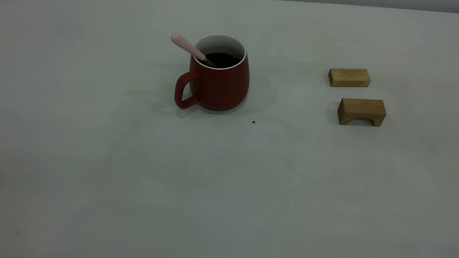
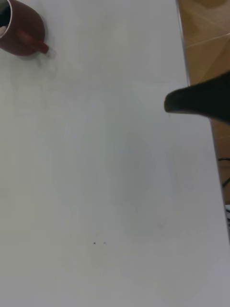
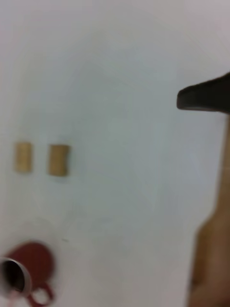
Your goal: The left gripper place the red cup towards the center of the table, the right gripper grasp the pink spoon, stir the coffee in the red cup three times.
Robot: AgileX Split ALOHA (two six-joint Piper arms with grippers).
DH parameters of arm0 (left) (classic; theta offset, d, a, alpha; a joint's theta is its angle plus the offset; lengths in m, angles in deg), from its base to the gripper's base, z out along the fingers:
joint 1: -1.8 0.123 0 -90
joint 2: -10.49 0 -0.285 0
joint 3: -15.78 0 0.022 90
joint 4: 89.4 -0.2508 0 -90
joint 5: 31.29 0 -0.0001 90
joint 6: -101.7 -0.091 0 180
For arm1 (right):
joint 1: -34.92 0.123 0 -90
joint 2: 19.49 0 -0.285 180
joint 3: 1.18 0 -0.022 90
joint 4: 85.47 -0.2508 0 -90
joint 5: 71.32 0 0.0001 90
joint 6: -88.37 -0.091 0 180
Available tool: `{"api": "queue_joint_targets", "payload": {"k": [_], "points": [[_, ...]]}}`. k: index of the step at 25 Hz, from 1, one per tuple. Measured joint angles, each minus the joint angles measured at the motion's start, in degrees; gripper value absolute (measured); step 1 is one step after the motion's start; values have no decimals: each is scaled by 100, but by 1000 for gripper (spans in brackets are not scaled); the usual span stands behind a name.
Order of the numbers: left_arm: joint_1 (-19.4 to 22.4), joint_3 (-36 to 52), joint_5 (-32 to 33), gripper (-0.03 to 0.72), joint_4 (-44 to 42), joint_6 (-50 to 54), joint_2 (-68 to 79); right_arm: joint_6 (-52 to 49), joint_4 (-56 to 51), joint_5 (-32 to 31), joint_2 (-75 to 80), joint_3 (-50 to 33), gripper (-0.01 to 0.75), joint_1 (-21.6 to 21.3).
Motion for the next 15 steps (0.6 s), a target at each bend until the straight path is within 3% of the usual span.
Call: {"api": "queue_joint_targets", "payload": {"k": [7, 15], "points": [[0, 0, 0, 586, 0, 0, 0, 12, -45, 346, -1688, -1062, 534, -60], [0, 0, 0, 586, 0, 0, 0, 44, 5, 318, -2162, -1658, 505, -60]]}}
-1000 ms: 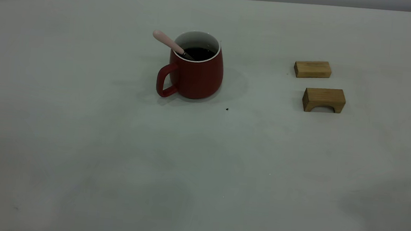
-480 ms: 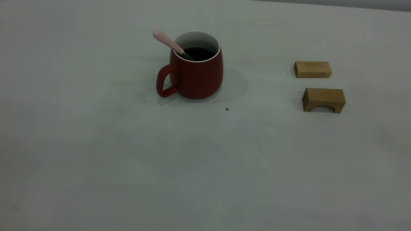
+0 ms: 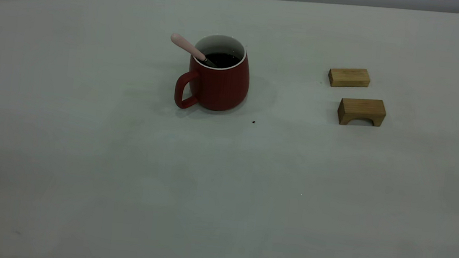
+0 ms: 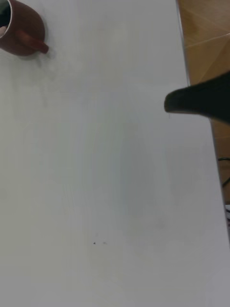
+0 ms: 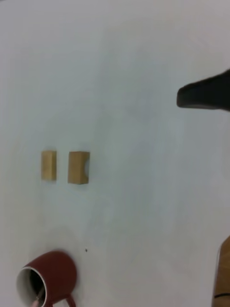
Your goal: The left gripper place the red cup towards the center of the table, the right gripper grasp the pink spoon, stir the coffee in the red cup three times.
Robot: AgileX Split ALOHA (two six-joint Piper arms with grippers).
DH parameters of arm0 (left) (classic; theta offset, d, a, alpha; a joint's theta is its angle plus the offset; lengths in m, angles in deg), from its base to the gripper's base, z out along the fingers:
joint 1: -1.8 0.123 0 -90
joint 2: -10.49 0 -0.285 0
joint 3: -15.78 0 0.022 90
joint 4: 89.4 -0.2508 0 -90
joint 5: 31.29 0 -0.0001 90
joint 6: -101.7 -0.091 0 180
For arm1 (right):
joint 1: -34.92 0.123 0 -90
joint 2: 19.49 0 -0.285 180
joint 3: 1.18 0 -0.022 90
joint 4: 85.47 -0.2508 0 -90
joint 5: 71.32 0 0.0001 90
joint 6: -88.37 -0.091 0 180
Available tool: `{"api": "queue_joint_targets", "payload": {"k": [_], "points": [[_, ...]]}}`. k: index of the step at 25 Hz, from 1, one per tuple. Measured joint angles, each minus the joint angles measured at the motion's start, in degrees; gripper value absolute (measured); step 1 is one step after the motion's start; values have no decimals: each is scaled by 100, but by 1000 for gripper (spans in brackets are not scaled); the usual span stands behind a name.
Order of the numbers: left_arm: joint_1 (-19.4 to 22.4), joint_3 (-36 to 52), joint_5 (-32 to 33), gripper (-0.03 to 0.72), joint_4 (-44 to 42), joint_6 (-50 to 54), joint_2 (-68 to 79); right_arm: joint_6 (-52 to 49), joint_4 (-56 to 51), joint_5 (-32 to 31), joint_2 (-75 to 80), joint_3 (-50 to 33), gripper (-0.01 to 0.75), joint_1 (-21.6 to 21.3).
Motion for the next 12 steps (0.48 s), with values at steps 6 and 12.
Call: {"api": "queue_joint_targets", "payload": {"k": [6, 12], "points": [[0, 0, 0, 586, 0, 0, 0, 0, 32, 0, 0, -13, 469, 0], [0, 0, 0, 586, 0, 0, 0, 0, 36, 0, 0, -13, 427, 0]]}}
